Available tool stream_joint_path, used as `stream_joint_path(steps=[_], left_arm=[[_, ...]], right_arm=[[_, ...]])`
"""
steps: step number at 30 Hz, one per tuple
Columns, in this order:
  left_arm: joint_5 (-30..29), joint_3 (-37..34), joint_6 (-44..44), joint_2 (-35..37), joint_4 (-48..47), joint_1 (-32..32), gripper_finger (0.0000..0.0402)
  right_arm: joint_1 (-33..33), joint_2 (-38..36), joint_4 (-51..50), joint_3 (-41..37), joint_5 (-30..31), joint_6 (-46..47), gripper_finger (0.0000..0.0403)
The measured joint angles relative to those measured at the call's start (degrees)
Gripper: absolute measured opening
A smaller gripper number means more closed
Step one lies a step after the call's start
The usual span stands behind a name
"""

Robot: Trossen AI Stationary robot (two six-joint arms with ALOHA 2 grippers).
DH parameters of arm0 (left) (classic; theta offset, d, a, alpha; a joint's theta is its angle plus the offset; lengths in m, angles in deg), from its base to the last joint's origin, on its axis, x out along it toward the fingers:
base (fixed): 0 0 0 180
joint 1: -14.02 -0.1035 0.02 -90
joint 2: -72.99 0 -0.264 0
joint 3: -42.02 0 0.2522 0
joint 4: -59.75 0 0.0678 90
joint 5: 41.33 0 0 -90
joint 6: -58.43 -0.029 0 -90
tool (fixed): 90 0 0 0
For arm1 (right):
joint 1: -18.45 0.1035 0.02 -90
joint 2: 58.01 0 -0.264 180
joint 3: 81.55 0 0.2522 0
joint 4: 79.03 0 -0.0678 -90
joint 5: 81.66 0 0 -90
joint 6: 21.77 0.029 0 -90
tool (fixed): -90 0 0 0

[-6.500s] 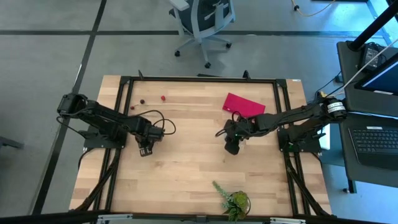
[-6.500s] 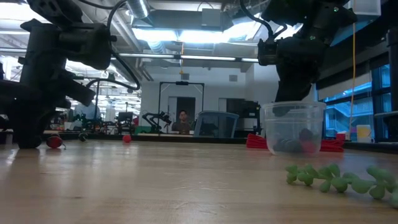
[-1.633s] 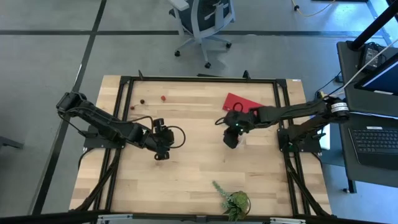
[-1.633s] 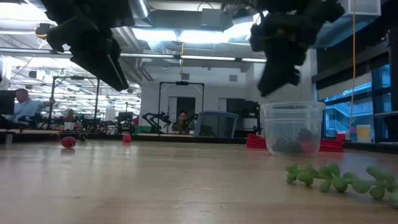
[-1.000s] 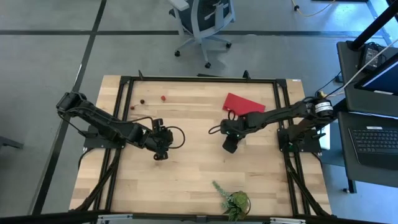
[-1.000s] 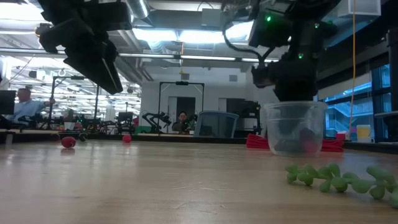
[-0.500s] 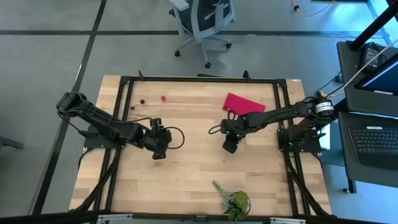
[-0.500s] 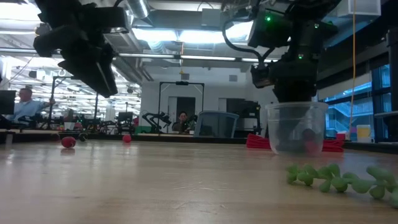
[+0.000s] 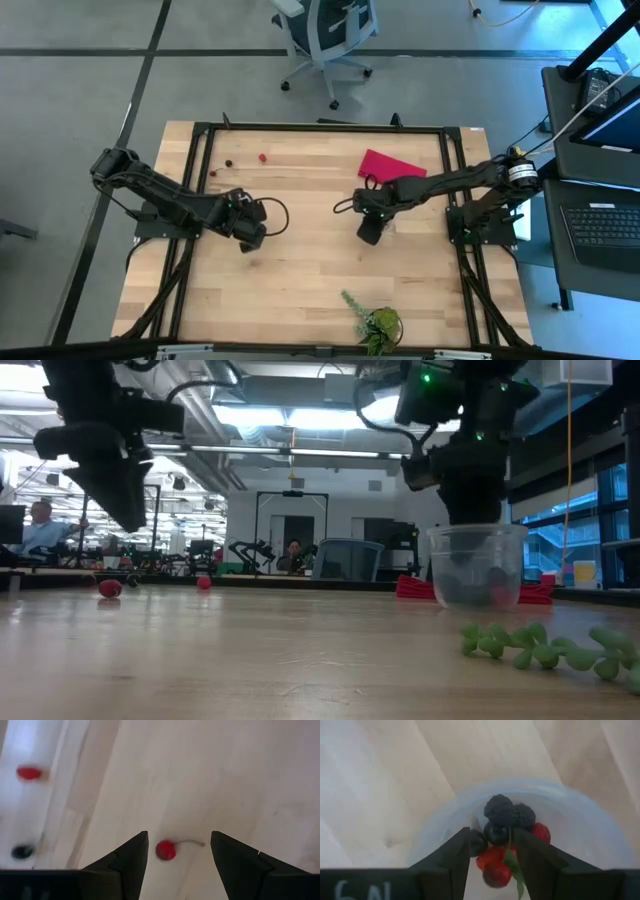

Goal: Pick and placing Produce into tupperware
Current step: Put the bottom red cherry into the transparent container

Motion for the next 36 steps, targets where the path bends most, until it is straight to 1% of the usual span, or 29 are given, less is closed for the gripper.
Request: stream_joint_path(steps=[3,5,8,11,13,16,24,28,32,36], left_arm=[[-0.04,-0.02,1.94,0.00,-2.26,-0.75,0.0209],[-0.05,-0.67,1.26,0.02,-2.13,-1.55,0.0209],[0.77,-2.53,-4.38,0.02,-2.00,-2.86,0.0209],[4.09,-5.05,-10.24,0.02,-2.14,-4.51,0.0209],[5.56,-6.67,-12.54,0.02,-1.75,-5.42,0.0209],[6.18,-9.33,-15.79,0.02,1.37,-6.37,0.0209],[6.96,-9.75,-17.15,0.00,4.03,-7.77,0.0209],[7.88,-9.77,-18.66,0.00,7.39,-8.73,0.0209],[9.49,-9.77,-21.37,0.00,10.39,-10.50,0.0209],[11.06,-9.79,-20.55,-0.02,10.44,-12.86,0.0209]], right_arm=[[0.25,-0.16,-1.03,2.61,0.02,-1.77,0.0155],[0.36,-0.16,-1.22,4.20,0.00,-3.11,0.0155],[0.68,-0.16,-1.24,5.95,0.00,-4.47,0.0155],[0.99,-0.16,-1.27,7.41,0.00,-5.47,0.0155],[1.37,-0.16,-1.37,8.04,0.00,-5.66,0.0155],[1.86,-0.16,-1.38,8.82,-0.01,-5.77,0.0155],[2.16,-0.16,-1.38,8.92,0.00,-5.83,0.0155],[2.16,-0.16,-1.38,8.94,0.00,-6.51,0.0155],[2.18,-0.16,-1.35,8.94,0.00,-7.12,0.0155],[2.18,-0.16,-1.35,8.94,0.00,-7.23,0.0155]])
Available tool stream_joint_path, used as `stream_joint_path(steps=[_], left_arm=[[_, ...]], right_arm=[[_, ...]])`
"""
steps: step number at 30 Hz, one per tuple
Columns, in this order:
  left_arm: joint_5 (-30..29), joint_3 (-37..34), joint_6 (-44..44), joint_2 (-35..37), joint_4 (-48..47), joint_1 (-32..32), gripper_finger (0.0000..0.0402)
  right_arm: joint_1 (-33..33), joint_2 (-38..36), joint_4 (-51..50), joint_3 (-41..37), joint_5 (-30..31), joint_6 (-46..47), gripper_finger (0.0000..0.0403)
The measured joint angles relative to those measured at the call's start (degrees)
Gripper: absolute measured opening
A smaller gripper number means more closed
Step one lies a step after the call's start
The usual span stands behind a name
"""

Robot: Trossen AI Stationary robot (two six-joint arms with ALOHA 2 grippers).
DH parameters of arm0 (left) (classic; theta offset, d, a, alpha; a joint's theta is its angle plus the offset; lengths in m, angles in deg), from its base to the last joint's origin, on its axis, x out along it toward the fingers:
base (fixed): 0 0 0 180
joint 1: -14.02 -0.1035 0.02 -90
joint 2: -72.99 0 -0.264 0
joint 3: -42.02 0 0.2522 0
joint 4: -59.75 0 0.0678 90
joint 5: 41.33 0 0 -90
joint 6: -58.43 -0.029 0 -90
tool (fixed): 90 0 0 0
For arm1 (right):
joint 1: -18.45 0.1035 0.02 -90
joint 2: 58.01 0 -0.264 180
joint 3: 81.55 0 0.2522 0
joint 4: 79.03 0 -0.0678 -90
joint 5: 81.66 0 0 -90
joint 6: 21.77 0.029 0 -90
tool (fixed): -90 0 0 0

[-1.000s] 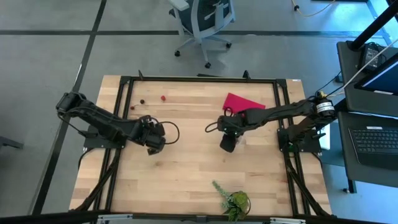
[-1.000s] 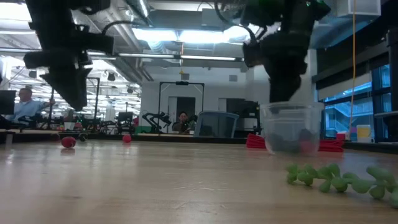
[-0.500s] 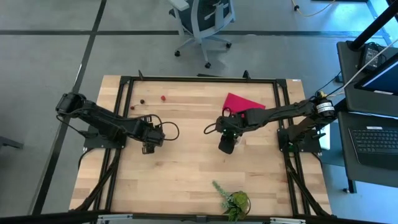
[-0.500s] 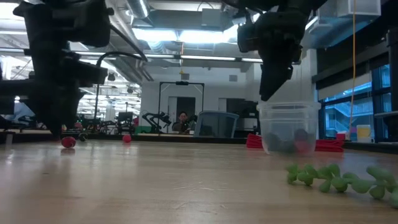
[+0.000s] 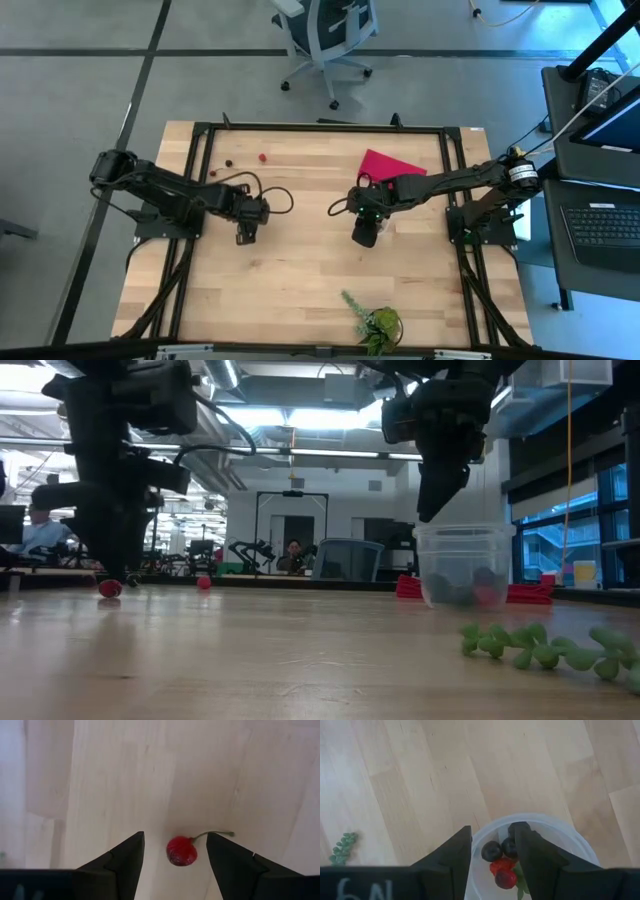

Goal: Pick and placing Produce into tupperware
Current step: Put the bottom red cherry into the transparent container

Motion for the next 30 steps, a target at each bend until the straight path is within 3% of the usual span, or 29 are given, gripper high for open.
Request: stream_joint_path(steps=[9,15,30], left_arm=[[3.76,-0.39,-1.12,0.00,0.53,-1.25,0.0209],[4.58,-5.28,-0.18,0.00,3.26,-1.06,0.0205],[4.44,-7.58,-3.04,0.20,8.54,-1.00,0.0155]], right_arm=[[0.00,0.02,-0.13,-0.15,0.00,-0.27,0.0155],[0.02,0.02,-0.13,-0.17,0.00,-0.28,0.0155],[0.02,0.02,0.20,-0.24,0.00,-0.02,0.0155]])
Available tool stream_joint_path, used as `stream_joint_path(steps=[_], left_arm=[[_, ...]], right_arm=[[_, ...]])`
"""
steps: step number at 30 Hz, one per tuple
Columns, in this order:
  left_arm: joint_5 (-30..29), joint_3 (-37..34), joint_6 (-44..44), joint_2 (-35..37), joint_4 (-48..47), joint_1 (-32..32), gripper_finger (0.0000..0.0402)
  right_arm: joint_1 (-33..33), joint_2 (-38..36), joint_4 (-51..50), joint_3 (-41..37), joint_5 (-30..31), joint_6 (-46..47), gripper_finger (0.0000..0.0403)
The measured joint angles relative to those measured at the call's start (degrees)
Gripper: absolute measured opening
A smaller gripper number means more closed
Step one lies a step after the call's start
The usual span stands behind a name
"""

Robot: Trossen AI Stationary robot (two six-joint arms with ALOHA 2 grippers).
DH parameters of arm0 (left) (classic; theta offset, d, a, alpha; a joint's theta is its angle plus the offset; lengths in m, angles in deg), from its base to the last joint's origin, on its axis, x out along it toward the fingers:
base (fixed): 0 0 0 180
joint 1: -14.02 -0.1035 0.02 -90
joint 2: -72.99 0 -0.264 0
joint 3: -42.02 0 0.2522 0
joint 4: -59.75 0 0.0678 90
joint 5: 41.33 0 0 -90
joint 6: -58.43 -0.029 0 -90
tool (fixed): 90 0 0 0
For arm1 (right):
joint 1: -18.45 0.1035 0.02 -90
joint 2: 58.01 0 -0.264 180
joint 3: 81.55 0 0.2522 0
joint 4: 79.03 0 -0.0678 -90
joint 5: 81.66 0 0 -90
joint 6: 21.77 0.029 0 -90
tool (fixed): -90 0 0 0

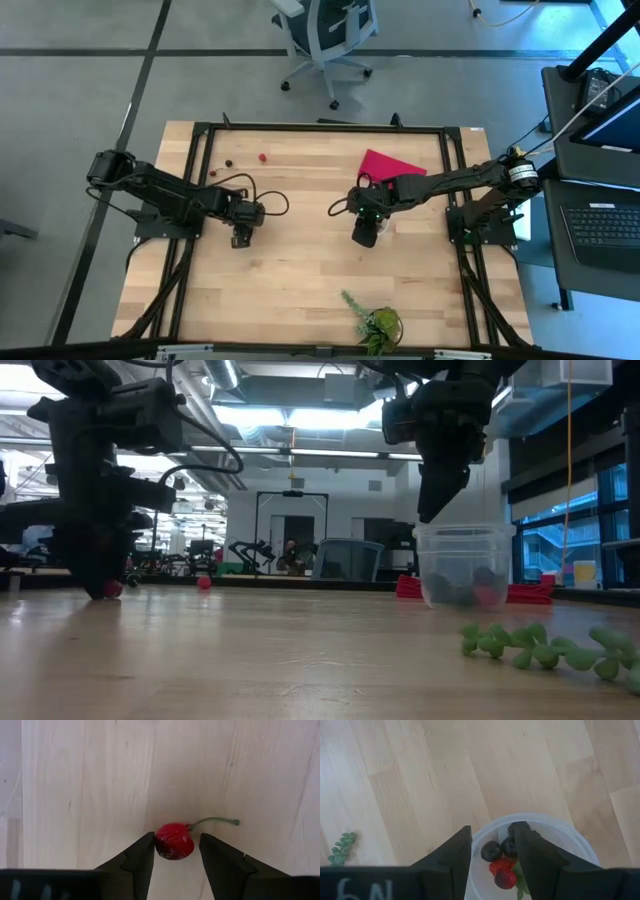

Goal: Pick and placing Produce into tupperware
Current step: Put the bottom red cherry into the transparent container

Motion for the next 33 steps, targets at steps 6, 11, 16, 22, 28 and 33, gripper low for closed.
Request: stream_joint_path(steps=[6,11,16,22,28,33], left_arm=[[0.37,-0.04,0.01,-0.10,0.61,0.00,0.0125],[0.39,-0.13,0.04,-0.15,1.95,0.00,0.0092],[0.05,0.22,1.56,-0.11,2.78,0.01,0.0065],[-3.99,2.91,0.34,2.78,4.35,2.58,0.0059],[-17.31,3.84,-3.03,6.11,10.10,7.80,0.0057],[-31.76,3.89,-13.18,6.71,20.47,12.33,0.0056]], right_arm=[[0.00,0.00,0.02,-0.02,0.00,-0.02,0.0155],[0.00,0.00,0.22,-0.02,0.00,0.12,0.0155],[0.00,0.00,6.24,-0.07,0.00,0.13,0.0155],[0.02,0.02,17.86,-0.07,-0.01,-6.38,0.0155],[0.07,0.07,29.59,-0.07,0.02,-11.26,0.0155],[0.07,1.04,38.71,-0.07,0.00,-14.64,0.0155]])
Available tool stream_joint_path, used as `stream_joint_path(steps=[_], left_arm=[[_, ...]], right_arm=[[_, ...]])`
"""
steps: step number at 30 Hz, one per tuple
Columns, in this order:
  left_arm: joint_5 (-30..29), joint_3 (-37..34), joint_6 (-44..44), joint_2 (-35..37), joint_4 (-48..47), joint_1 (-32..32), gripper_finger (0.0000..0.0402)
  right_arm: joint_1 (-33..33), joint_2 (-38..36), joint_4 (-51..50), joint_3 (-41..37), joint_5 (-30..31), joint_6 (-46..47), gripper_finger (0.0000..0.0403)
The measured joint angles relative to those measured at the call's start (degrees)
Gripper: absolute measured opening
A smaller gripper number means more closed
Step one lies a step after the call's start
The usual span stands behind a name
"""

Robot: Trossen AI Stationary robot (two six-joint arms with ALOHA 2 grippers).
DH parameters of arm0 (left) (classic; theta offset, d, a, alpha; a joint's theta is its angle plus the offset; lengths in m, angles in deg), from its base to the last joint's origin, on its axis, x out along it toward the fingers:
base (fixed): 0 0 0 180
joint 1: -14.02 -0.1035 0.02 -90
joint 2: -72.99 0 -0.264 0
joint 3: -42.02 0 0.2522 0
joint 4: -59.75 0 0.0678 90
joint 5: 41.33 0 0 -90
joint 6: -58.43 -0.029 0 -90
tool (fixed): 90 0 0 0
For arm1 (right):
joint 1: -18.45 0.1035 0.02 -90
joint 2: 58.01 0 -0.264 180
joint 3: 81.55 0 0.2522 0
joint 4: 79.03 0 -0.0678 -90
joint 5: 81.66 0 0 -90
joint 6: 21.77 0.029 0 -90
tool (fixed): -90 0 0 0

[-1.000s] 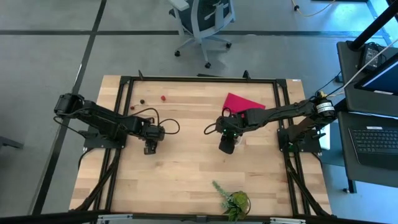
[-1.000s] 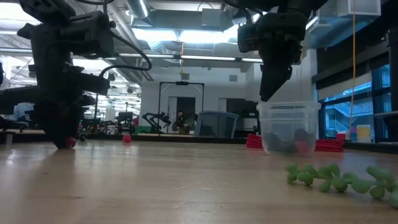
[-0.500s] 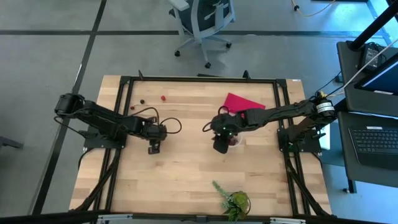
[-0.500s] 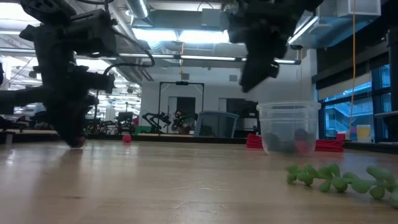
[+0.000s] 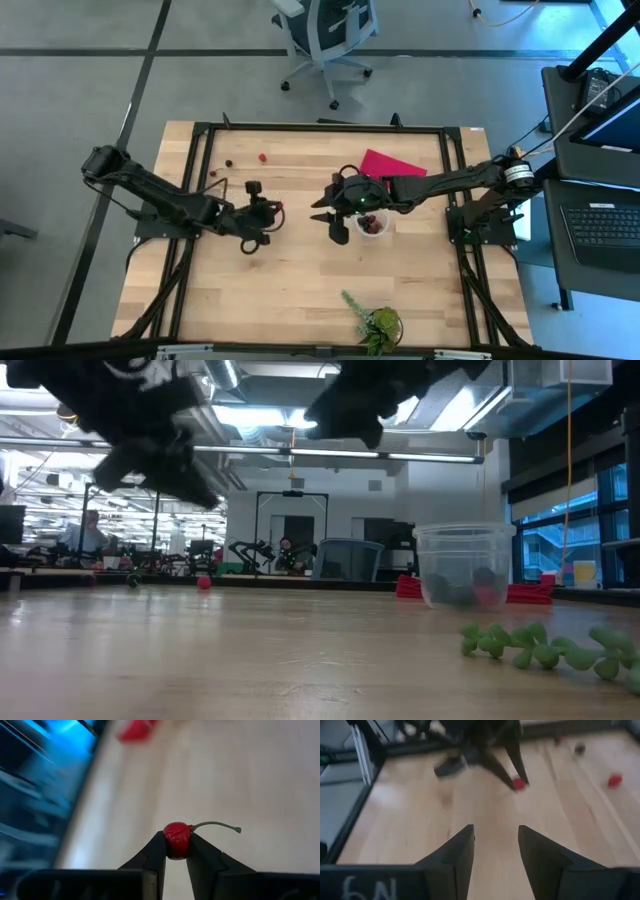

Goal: Pick and placing Produce into tupperware
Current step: Put the bottom red cherry into the transparent container

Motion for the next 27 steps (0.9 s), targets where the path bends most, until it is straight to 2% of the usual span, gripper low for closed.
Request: stream_joint_path(steps=[3,6,10,15,27], left_arm=[[-7.67,0.00,-7.33,-0.03,6.74,1.73,0.0058],[-10.97,0.00,-14.24,-0.03,12.93,2.88,0.0059],[-11.06,0.02,-20.25,-0.04,18.45,3.61,0.0059],[-10.82,0.03,-23.66,-0.04,19.92,3.63,0.0060],[-10.66,0.04,-27.67,-0.02,21.91,3.96,0.0060]], right_arm=[[0.00,1.52,3.79,0.02,-0.29,-1.25,0.0155],[0.00,3.70,7.75,0.02,-0.48,-3.04,0.0155],[0.00,6.70,14.49,0.02,-0.50,-5.09,0.0155],[0.00,9.54,20.64,0.02,-0.50,-6.39,0.0155],[-0.02,10.10,23.91,0.02,-0.46,-4.59,0.0155]])
